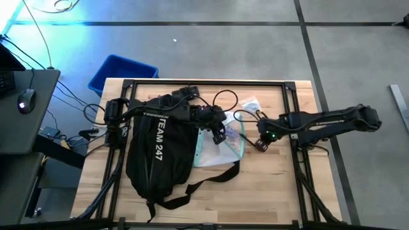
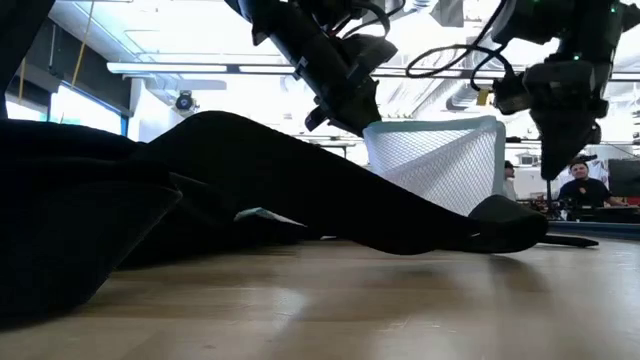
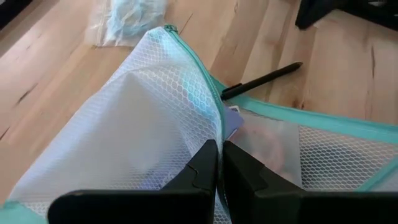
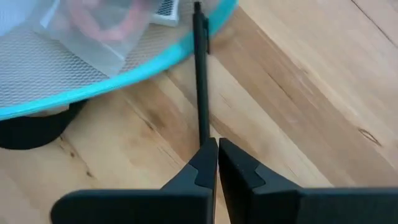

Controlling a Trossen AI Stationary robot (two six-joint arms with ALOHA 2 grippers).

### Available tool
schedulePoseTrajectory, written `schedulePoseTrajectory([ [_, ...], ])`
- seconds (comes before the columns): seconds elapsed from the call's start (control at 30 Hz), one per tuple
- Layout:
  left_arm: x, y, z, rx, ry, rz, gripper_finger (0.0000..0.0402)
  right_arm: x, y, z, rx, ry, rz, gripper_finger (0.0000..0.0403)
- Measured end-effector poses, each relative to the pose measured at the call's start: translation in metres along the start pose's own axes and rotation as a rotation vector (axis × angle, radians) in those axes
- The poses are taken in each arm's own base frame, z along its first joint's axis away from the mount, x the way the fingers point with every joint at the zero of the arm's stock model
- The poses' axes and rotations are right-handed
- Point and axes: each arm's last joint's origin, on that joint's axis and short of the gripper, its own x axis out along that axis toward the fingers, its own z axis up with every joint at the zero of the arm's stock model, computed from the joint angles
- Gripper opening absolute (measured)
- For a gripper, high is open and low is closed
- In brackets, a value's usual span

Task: Unpack backpack
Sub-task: Remove the black pen from the transparent zip bag

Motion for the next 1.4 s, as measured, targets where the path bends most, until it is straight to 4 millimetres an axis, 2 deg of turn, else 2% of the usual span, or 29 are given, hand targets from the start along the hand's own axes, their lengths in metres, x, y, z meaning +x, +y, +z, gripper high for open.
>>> schedulePoseTrajectory([
  [0.13,0.000,0.000,0.000,0.000,0.001,0.000,0.0000,0.017,0.000,-0.002,-0.029,-0.019,0.077,0.0033],
  [0.4,0.000,0.000,0.000,0.000,-0.003,-0.003,0.0000,0.042,0.001,0.002,-0.074,-0.117,0.044,0.0172],
  [0.53,0.000,0.000,0.000,0.000,-0.002,-0.002,0.0000,0.056,0.006,0.009,-0.094,-0.139,0.028,0.0196],
  [0.63,0.000,0.000,0.000,0.000,-0.001,-0.004,0.0000,0.068,0.007,0.010,-0.084,-0.119,0.001,0.0187],
  [0.7,0.000,0.000,0.000,0.000,-0.001,-0.004,0.0000,0.077,0.005,0.009,-0.045,-0.094,-0.040,0.0163],
  [0.83,0.000,0.000,0.000,0.001,0.002,-0.004,0.0000,0.086,0.006,0.009,-0.029,-0.071,-0.090,0.0084],
  [0.93,0.000,0.000,0.000,0.001,0.005,-0.003,0.0000,0.085,0.009,0.009,-0.043,-0.073,-0.110,0.0019],
  [1.07,0.000,0.000,-0.001,0.002,0.007,-0.003,0.0000,0.070,0.010,0.007,0.008,-0.021,-0.100,0.0013],
  [1.17,0.000,0.000,-0.001,0.003,0.012,-0.001,0.0000,0.049,0.009,0.007,0.020,-0.009,-0.088,0.0006],
  [1.27,0.000,0.000,-0.002,0.004,0.017,0.000,0.0000,0.027,0.000,0.005,0.080,0.005,-0.123,0.0004],
  [1.4,0.000,0.000,-0.002,0.004,0.020,0.002,0.0000,0.000,-0.009,0.020,0.151,-0.135,-0.053,0.0003],
])
